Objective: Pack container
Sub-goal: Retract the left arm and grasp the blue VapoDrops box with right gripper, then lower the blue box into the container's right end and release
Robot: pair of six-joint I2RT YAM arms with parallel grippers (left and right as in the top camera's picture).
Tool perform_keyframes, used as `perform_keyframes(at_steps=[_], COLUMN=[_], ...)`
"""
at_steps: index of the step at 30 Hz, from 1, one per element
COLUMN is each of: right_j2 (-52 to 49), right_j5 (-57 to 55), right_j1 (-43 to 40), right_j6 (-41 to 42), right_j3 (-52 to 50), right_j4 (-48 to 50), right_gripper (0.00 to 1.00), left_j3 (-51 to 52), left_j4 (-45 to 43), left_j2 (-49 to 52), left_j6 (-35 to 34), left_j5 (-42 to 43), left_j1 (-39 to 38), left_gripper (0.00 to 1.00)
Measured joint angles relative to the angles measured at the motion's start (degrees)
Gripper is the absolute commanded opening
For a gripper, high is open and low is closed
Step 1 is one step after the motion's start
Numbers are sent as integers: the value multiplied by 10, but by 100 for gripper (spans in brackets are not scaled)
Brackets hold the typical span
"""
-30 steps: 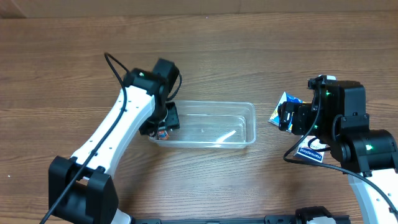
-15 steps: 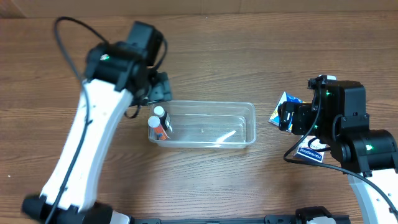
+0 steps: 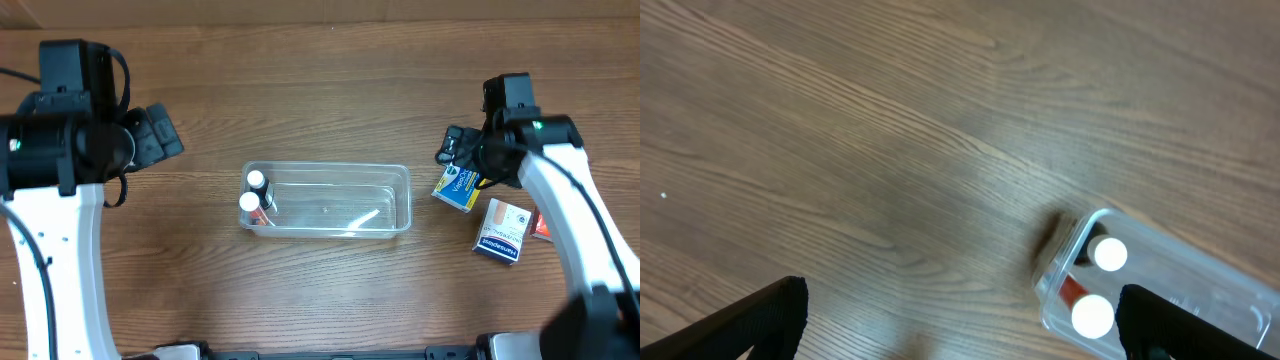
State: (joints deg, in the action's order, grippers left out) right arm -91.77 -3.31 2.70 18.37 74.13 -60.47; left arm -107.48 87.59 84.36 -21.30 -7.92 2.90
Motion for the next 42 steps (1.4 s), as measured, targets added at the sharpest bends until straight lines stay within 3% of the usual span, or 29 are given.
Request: perform_keyframes(at_steps=[9, 42], right_j2=[-153, -184], right_j5=[19, 41], right_j1=[-66, -66], right_j6=[-23, -36], right_j3=[0, -15], right_j4=[35, 108], right_gripper=[100, 100], left_j3=[0, 0], left_j4=[-4, -14], left_j2=[53, 55], left_j6=[23, 23], left_j5=[19, 19], left_j1=[2, 2], left_gripper=[100, 100])
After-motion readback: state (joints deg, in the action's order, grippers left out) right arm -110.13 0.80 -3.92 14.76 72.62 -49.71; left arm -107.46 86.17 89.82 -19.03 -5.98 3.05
